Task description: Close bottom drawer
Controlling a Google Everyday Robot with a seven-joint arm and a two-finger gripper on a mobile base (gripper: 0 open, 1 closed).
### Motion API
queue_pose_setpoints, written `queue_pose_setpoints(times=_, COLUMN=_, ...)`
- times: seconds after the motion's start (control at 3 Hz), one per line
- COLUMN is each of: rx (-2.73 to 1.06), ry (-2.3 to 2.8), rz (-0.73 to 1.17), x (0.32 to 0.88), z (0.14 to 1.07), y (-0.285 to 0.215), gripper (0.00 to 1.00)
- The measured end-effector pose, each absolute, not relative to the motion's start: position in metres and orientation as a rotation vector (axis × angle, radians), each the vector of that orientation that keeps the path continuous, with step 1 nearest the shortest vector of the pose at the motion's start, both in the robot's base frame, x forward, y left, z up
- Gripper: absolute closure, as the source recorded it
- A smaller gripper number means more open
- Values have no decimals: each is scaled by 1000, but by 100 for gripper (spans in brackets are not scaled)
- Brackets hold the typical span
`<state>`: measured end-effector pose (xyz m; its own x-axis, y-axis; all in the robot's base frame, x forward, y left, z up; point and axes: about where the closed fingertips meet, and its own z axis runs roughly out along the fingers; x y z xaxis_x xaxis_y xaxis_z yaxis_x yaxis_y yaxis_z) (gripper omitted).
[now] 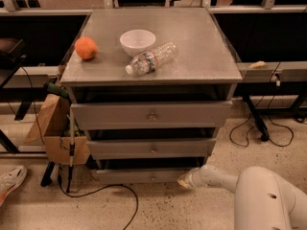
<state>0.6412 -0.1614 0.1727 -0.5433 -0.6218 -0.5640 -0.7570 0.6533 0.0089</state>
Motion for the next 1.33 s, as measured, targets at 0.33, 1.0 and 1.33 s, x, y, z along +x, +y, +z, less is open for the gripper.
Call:
queue_pose_setpoints(times=0.33, rx=-1096, ry=2301, rz=381, x=649, z=175, y=-152, gripper=81)
queue_pose_setpoints(times=1.0, rx=-1145, ry=2181, rz=503, x=661, z=179, y=-120, gripper=35)
queue_pose_setpoints(times=1.33, rx=-1137, ry=2140, rz=559, x=662, z=178, y=-115, gripper=11)
